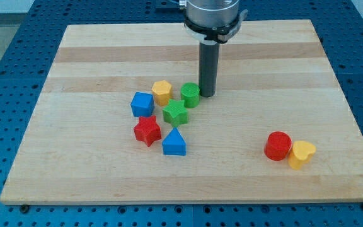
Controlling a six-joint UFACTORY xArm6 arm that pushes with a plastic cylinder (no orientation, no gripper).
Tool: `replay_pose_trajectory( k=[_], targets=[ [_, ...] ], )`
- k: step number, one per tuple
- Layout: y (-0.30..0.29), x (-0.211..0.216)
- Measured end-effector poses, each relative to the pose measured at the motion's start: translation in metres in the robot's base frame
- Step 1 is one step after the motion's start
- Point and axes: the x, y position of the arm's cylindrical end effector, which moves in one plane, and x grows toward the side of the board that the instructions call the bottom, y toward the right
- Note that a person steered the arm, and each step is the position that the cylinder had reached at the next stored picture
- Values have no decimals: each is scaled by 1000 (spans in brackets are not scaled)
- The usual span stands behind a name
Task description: Point at the yellow heart
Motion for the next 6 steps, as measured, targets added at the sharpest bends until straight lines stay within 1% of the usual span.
replay_pose_trajectory(
  k=[1, 2, 3, 5, 6],
  targets=[
    [12, 0],
    [56, 0],
    [98, 13],
    [166, 87],
    [179, 119]
  ],
)
